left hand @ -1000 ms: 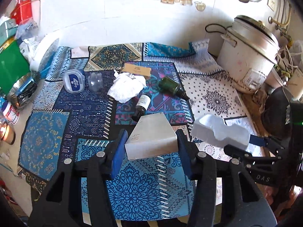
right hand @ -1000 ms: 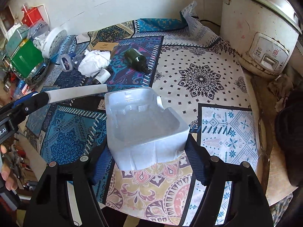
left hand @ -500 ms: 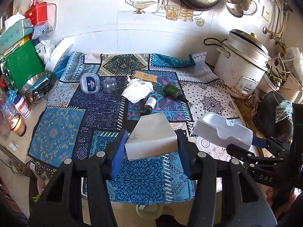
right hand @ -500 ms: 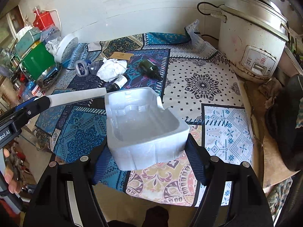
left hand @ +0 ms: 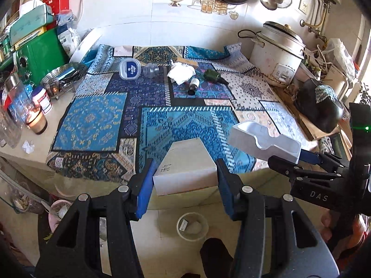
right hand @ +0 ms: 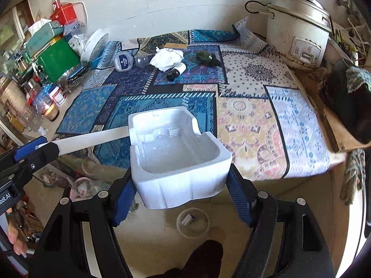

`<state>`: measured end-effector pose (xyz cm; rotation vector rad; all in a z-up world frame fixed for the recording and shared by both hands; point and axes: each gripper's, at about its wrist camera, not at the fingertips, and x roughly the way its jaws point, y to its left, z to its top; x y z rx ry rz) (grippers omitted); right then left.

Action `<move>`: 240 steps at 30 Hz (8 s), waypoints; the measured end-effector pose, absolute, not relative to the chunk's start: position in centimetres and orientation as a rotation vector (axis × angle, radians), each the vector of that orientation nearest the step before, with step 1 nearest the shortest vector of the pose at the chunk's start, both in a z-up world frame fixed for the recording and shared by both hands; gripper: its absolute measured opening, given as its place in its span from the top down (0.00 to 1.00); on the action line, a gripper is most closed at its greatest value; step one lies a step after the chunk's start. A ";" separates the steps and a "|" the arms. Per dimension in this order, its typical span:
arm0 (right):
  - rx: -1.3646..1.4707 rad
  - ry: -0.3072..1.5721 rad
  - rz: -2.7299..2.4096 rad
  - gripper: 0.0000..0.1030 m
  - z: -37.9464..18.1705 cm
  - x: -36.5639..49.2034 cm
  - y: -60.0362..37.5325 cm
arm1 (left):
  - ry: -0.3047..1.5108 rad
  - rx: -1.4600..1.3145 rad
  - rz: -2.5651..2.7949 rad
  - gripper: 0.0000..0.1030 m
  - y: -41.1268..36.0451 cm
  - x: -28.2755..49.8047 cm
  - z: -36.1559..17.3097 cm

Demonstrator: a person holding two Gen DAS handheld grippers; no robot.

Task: Collect trash
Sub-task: 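Carry the paper strip and plastic tray down over the floor bin with both grippers, then open both grippers to drop the strip and tray into the bin, then raise both grippers back up toward the counter items, then grasp the small dark bottle with the left gripper while the right gripper grasps the green jar, then carry the dark bottle and green jar down over the floor bin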

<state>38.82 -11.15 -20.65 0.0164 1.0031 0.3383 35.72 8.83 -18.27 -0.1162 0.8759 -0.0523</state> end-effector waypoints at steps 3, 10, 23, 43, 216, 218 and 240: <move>0.017 1.049 0.339 0.32 -21.8 36.3 -10.2 | 0.919 -0.119 -0.065 0.51 9.2 33.6 -19.4; 0.003 1.129 0.343 0.32 -24.3 32.4 -10.3 | 1.005 -0.134 -0.072 0.51 8.2 30.1 -22.5; 0.005 1.331 0.294 0.31 -36.2 31.4 -15.7 | 1.219 -0.162 -0.068 0.51 3.0 29.7 -35.7; -0.033 1.538 0.292 0.31 -67.1 35.5 -13.3 | 1.436 -0.299 -0.019 0.51 2.8 33.1 -70.0; 0.030 0.942 0.525 0.62 -14.7 56.7 -17.5 | 0.902 -0.148 0.002 0.74 -0.2 55.5 -15.6; 0.031 0.922 0.527 0.62 -14.0 55.1 -17.4 | 0.888 -0.140 0.004 0.74 -0.1 54.1 -15.0; 0.083 1.068 0.396 0.62 -22.5 38.0 -12.7 | 1.004 -0.078 -0.107 0.74 4.3 37.0 -22.0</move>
